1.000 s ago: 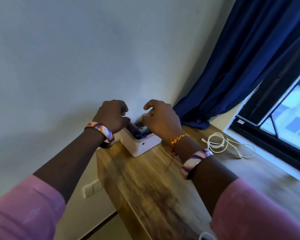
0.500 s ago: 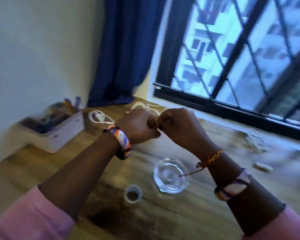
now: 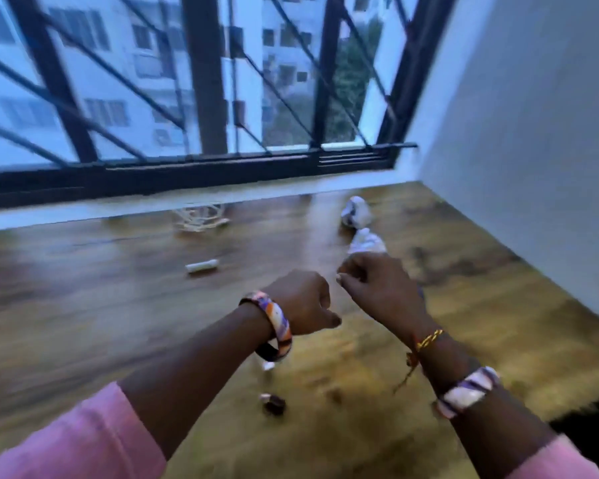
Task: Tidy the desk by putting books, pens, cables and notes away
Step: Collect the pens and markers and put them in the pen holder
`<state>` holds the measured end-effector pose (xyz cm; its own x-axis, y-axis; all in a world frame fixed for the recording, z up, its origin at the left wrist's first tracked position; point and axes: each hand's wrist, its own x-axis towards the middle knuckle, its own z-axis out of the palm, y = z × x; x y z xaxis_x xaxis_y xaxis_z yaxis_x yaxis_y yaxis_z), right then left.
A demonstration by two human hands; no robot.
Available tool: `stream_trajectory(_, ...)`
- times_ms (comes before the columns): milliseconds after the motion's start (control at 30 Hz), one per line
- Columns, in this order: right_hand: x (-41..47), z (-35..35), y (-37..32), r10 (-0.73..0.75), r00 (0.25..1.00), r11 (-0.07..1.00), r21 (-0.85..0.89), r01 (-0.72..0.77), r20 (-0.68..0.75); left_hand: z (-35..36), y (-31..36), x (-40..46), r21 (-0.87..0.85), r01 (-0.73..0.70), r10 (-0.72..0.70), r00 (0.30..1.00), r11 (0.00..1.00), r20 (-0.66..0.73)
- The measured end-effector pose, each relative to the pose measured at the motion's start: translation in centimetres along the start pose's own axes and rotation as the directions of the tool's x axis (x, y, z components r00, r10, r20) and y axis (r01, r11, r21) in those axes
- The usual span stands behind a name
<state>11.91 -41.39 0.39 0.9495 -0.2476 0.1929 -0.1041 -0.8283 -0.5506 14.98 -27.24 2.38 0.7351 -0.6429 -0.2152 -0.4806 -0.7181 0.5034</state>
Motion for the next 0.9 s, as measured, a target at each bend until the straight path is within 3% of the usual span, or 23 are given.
stream_trajectory(100, 0.0, -2.3, 6.7, 0.189, 0.974, 0.973, -0.109, -0.202, -0.125, 3.7, 3.9, 5.0, 0.049, 0.005, -0.004, 1.0, 0.999, -0.011)
stream_trajectory(233, -0.2, -3.1, 12.1, 0.398, 0.917, 0.885, -0.254, -0.391, -0.023, 7.2, 6.6, 9.6, 0.141, 0.104, -0.092, 0.991, 0.985, -0.093)
stream_trajectory(367, 0.3, -2.2, 13.2, 0.4, 0.917, 0.903, -0.169, -0.395, -0.006, 8.2, 6.8, 11.4, 0.19, 0.165, -0.155, 0.986, 0.968, -0.065)
stream_trajectory(467, 0.9, -1.7, 12.7, 0.37, 0.929, 0.924, -0.119, -0.365, 0.025, 7.1, 6.0, 10.7, 0.232, 0.112, -0.142, 0.983, 0.966, 0.117)
stream_trajectory(533, 1.2, -1.6, 12.0, 0.323, 0.945, 0.946, -0.051, -0.321, 0.049, 6.2, 4.4, 9.6, -0.033, 0.182, -0.165, 0.943, 0.983, 0.29)
stream_trajectory(633, 1.7, -1.6, 10.1, 0.251, 0.963, 0.959, 0.108, -0.261, 0.094, 4.0, 1.2, 6.3, -0.505, 0.349, -0.133, 0.9, 0.789, 0.415)
stream_trajectory(800, 2.8, 0.1, 2.8, 0.104, 0.962, 0.866, 0.452, -0.213, 0.254, 0.5, -5.0, 0.3, -0.825, 0.228, -0.056, 0.971, 0.517, 0.233)
stream_trajectory(900, 2.6, 2.2, -3.1, -0.05, 0.957, 0.81, 0.572, -0.128, 0.285, -1.4, -8.9, -4.1, -0.945, 0.104, -0.154, 0.986, 0.31, 0.058)
